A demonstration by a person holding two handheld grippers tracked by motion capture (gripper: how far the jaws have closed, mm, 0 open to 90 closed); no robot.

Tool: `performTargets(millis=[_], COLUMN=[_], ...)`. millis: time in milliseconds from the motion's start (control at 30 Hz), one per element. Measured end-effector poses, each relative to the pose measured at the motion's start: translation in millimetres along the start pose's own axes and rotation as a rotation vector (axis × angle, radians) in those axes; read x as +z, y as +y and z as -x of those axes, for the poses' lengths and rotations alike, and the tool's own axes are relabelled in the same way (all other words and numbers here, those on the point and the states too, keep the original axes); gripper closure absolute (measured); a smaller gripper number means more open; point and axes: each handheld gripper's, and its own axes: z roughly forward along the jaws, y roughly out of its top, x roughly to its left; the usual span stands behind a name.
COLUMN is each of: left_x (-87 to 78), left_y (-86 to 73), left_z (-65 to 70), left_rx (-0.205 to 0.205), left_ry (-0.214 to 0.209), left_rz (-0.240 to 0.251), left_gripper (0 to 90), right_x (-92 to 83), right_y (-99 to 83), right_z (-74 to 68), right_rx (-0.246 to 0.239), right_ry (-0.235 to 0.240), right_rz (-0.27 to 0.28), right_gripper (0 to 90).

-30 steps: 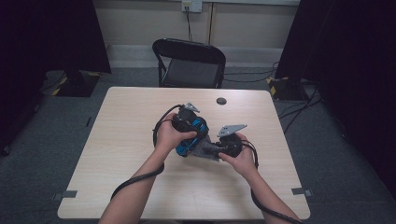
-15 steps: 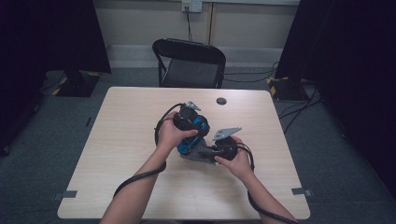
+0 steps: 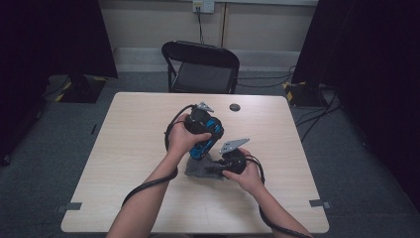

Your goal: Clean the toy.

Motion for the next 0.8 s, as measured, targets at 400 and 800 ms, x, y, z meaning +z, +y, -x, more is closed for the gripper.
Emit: performTargets(millis=[400, 800], left_x=[-20.4, -21.3], left_y=[-3.5, -23.6], left_z=[-12.6, -13.2], left_rx=[-0.013, 0.0], left_ry=[0.022, 0.013], left_rz=[0.023, -0.017], left_gripper=[25.4, 25.4], right_x=[-21.9, -55.3], right_y=[-4.9, -9.5], right_z=[12.7, 36.7], right_rx=[0.004, 0.059], right_ry=[-0.067, -0.157], right_rz=[-0.02, 0.024], right_gripper=[71.7, 71.6])
